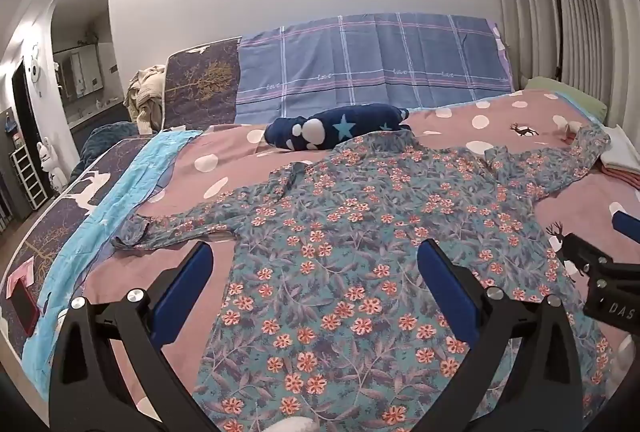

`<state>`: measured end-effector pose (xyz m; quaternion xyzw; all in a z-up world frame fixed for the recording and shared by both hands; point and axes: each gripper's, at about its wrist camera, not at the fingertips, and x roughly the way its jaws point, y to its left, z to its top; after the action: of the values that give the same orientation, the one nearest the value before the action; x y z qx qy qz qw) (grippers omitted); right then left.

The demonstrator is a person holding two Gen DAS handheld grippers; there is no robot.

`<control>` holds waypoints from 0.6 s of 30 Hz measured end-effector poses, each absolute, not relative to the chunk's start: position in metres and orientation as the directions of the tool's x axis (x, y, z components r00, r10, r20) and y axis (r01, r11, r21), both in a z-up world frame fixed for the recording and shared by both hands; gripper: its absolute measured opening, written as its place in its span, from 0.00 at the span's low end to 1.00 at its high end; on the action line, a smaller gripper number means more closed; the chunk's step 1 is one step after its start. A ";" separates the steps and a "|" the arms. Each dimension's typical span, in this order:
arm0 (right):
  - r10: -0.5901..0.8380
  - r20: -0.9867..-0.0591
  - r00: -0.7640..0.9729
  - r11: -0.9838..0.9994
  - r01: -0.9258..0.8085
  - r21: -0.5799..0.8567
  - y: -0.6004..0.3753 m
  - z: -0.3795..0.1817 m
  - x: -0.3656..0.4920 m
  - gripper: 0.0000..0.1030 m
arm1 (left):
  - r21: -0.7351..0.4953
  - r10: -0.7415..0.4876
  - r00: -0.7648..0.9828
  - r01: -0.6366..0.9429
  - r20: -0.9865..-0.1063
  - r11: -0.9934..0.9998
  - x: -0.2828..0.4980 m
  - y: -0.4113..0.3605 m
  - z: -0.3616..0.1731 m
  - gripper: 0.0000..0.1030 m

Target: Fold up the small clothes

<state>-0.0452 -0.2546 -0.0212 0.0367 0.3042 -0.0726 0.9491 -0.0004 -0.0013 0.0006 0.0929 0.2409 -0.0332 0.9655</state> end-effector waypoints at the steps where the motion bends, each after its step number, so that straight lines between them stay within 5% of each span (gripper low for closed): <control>1: -0.118 -0.581 0.805 0.986 0.162 0.025 -0.255 -0.020 -0.045 0.98 | 0.166 -0.025 0.882 0.116 -0.471 0.979 -0.001 -0.003 0.001 0.99; 18: -0.185 -0.587 0.788 0.976 0.215 -0.020 -0.248 -0.048 -0.037 0.98 | 0.183 -0.008 0.887 0.104 -0.462 0.978 0.005 -0.005 -0.012 0.99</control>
<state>-0.0370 -0.2479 -0.0476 0.0241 0.3080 -0.1059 0.9452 0.0050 -0.0047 -0.0122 0.1015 0.2362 -0.0288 0.9660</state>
